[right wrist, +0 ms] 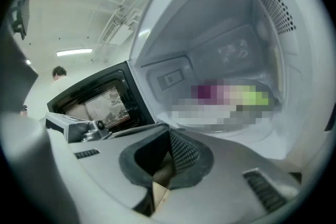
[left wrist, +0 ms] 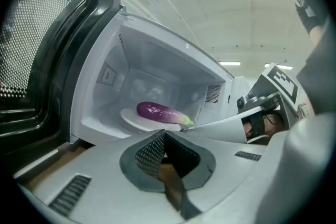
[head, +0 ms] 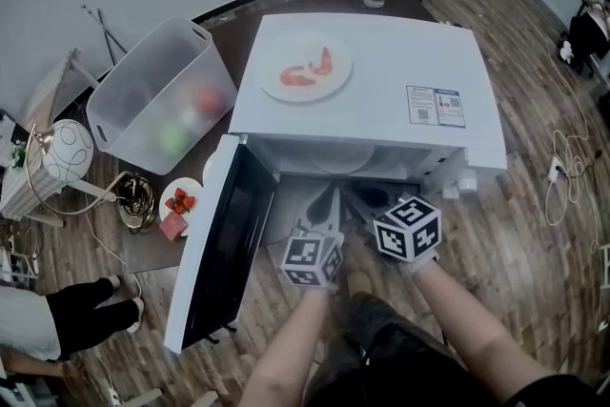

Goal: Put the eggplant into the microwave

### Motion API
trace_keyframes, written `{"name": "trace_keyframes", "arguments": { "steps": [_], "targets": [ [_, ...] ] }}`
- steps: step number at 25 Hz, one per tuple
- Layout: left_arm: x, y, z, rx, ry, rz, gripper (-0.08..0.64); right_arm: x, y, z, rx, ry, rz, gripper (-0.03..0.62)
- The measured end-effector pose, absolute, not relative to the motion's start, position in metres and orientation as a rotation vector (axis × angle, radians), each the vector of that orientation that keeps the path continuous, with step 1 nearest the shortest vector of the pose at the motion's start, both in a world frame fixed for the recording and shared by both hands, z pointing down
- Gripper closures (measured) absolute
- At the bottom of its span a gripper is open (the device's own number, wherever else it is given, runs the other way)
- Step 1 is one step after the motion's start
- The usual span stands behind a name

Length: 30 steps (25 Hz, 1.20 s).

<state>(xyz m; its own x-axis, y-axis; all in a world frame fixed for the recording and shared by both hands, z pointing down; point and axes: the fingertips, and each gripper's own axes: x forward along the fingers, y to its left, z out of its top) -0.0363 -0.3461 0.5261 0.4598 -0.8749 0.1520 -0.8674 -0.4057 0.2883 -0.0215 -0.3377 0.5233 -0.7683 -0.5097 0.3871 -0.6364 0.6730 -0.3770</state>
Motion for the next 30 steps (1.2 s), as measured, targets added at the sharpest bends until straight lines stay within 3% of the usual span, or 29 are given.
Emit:
{"name": "trace_keyframes", "arguments": {
  "steps": [12, 22, 30],
  "targets": [
    [-0.063, -0.296, 0.491, 2.377, -1.605, -0.017, 0.571, -0.028, -0.286, 0.48, 0.915, -2.827, 0.656, 0.594],
    [-0.065, -0.229, 0.474, 2.394, -1.618, -0.001, 0.571, -0.036, -0.217, 0.463, 0.863, -2.787, 0.354, 0.595],
    [-0.073, -0.176, 0.462, 2.378, -1.623, -0.079, 0.571, -0.037, -0.17, 0.449, 0.944, -2.803, 0.379, 0.595]
  ]
}}
